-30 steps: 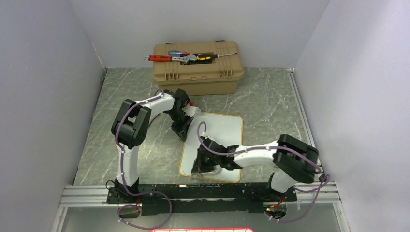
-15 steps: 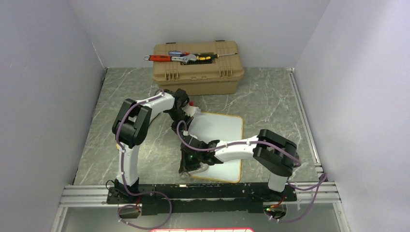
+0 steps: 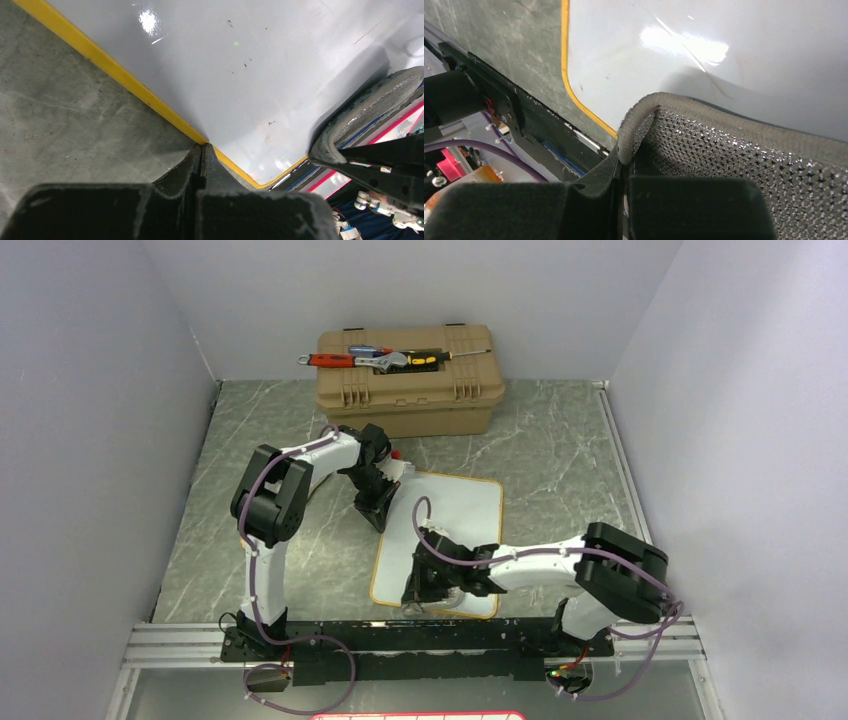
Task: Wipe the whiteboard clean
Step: Erase the whiteboard at the center of the board.
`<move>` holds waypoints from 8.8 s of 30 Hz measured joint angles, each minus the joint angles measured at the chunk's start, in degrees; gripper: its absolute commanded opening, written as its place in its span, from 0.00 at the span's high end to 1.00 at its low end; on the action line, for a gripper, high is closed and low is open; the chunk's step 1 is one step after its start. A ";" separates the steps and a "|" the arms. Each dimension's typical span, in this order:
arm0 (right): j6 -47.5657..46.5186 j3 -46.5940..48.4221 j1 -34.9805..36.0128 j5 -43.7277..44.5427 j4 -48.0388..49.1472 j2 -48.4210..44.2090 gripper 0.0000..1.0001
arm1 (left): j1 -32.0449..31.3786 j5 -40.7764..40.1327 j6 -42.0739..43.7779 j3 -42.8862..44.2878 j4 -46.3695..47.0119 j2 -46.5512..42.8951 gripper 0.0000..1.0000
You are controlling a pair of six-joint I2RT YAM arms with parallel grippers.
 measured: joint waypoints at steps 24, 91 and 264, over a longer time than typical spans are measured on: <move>0.90 -1.25 -1.09 -2.43 7.08 2.99 1.00 | 0.24 0.44 0.17 -0.98 1.05 -0.61 0.97; 1.40 -6.19 -7.80 -3.63 10.75 -0.04 1.00 | 4.24 0.90 6.84 -2.14 2.38 -2.32 0.81; -8.83 10.75 -0.70 -12.85 -3.39 10.32 1.00 | 9.75 -10.43 8.41 -1.20 6.71 -2.60 0.97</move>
